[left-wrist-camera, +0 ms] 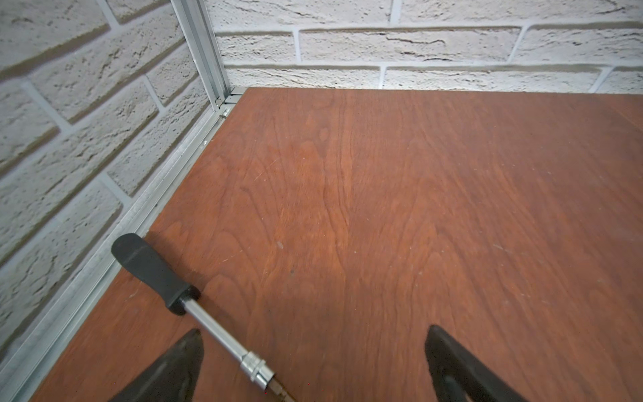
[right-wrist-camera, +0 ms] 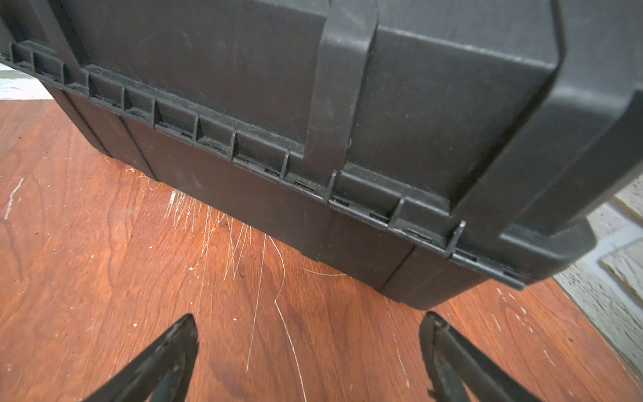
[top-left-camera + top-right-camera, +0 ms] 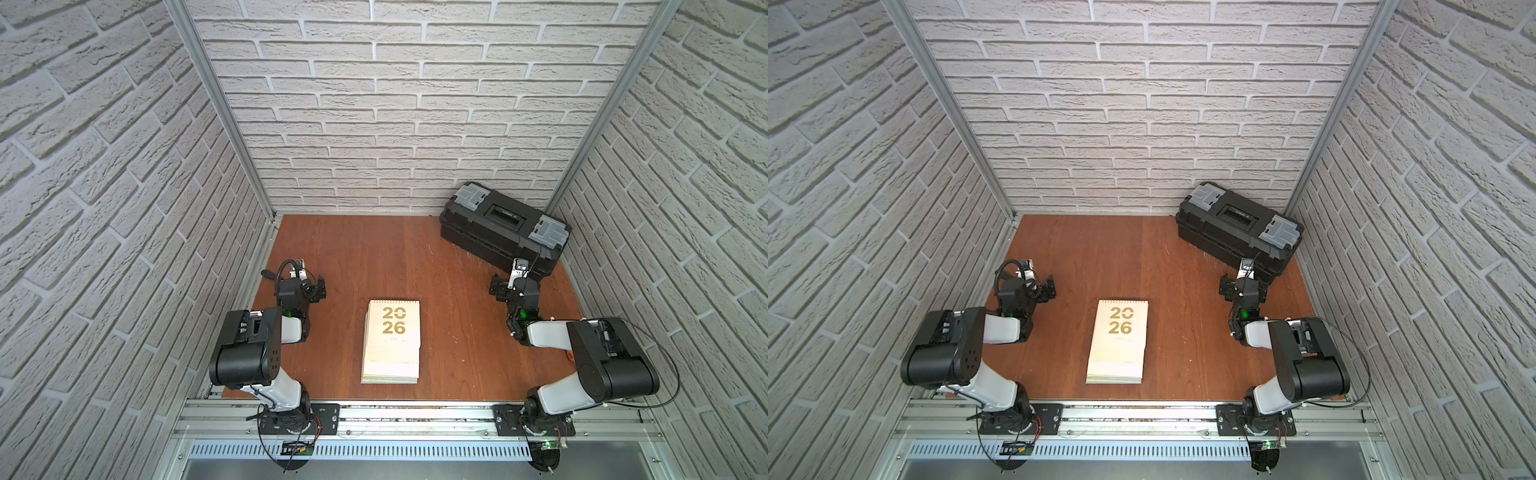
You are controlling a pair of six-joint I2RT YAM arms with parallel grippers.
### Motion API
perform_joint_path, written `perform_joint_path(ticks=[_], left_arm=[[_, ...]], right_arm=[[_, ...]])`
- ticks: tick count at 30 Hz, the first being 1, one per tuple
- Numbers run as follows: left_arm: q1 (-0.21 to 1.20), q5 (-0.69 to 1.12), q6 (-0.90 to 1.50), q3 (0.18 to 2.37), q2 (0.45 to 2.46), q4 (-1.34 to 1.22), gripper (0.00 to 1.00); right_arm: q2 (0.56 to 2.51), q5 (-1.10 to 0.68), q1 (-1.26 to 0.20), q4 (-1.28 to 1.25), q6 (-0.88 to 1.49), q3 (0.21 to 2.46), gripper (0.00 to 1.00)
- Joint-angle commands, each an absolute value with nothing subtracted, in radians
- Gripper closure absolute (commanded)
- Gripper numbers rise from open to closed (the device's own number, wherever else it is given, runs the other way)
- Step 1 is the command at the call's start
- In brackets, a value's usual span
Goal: Stack the calendars
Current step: Reset both arms
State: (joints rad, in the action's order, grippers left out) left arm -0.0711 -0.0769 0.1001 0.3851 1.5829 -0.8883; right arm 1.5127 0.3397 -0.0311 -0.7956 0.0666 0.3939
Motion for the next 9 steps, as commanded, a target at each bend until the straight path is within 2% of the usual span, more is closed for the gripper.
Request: perform_joint_path(ticks=[1,9], left_arm=[[-0.069,-0.066,0.1,0.383,1.572,-0.927,0.02],[-0.063,-0.08,0.094,0.362,1.571,-0.959,0.02]], right_arm=[[1.502,0.349,-0.037,-0.815,0.054,0.397,0.01],[1.503,0.347,-0.046,-0.811,0.043,0.4,0.01]])
